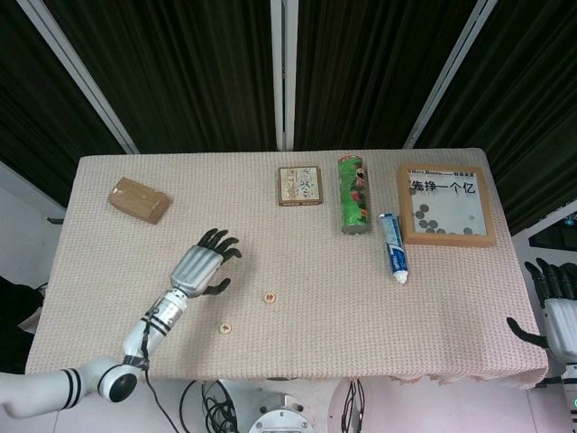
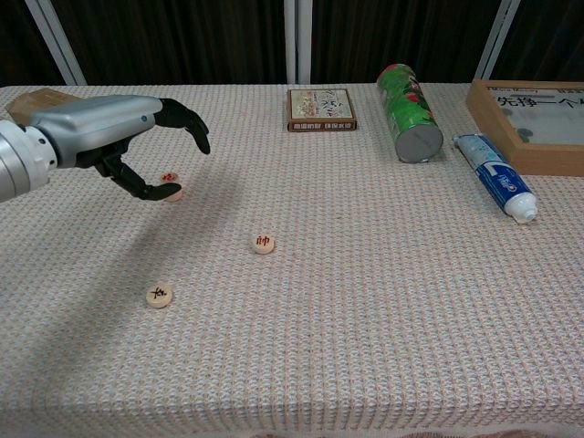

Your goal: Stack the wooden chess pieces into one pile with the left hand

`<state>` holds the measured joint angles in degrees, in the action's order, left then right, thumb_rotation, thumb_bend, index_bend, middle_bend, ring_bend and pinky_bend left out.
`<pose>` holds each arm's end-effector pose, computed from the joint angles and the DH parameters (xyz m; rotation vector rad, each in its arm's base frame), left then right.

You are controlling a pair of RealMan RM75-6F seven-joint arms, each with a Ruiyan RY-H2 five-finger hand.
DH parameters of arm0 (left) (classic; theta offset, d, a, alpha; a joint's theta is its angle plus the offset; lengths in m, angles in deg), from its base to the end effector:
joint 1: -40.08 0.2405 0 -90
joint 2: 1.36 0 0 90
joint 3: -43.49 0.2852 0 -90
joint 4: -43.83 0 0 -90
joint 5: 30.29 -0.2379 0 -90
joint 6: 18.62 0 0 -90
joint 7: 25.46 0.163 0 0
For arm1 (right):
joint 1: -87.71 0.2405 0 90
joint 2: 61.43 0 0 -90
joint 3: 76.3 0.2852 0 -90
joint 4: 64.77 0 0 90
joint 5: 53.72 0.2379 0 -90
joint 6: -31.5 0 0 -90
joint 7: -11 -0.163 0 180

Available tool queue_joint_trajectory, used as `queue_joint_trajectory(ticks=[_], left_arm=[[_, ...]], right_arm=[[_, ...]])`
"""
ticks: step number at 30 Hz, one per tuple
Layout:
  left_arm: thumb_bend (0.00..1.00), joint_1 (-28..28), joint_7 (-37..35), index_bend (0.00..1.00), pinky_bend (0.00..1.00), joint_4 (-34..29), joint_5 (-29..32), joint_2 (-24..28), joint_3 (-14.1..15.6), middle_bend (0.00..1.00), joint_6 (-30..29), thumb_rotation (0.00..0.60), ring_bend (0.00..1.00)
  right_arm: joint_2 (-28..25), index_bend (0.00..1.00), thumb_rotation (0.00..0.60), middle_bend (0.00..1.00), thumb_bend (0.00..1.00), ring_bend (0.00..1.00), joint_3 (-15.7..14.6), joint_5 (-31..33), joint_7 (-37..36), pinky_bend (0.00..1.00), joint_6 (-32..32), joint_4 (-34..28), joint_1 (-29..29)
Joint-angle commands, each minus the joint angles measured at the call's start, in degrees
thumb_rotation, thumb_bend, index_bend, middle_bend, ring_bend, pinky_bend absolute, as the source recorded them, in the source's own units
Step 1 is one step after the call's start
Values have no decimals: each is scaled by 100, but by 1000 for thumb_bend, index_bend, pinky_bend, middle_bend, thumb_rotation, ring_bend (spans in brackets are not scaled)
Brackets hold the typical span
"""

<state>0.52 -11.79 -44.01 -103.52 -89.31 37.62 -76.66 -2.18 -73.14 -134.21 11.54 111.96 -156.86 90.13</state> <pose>-0.1635 0.3486 -0.0545 -1.9522 -0.9565 -1.0217 -0.3831 -0.1893 0.1745 1.3378 -0.9463 0.7148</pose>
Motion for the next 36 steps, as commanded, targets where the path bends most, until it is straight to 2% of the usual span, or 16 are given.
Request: queue_joint_trajectory(ticks=[1,8,19,36], left_arm=[[329,15,20,309,0,-59,-196,-174,148,118,-11,600,0],[324,-130,37,310,0,194,-268,-651,172,118,216,600,0],[322,-327,-4,329,0,587,-247,-1059,132,118,537,600,0],[323,-393,-215,417,0,1016,-278,-1320,109,126,656,600,0]], right_arm=[[-3,0,524,0,176,0,-10,-9,-13,0,15,7,-14],[-29,0,522,0,176,0,-16,12,-136,0,45,60,-60],[-48,0,522,0,176,0,-2,43,-330,0,20,187,-75],[-76,0,524,0,176,0,2,61,-446,0,32,259,-117]])
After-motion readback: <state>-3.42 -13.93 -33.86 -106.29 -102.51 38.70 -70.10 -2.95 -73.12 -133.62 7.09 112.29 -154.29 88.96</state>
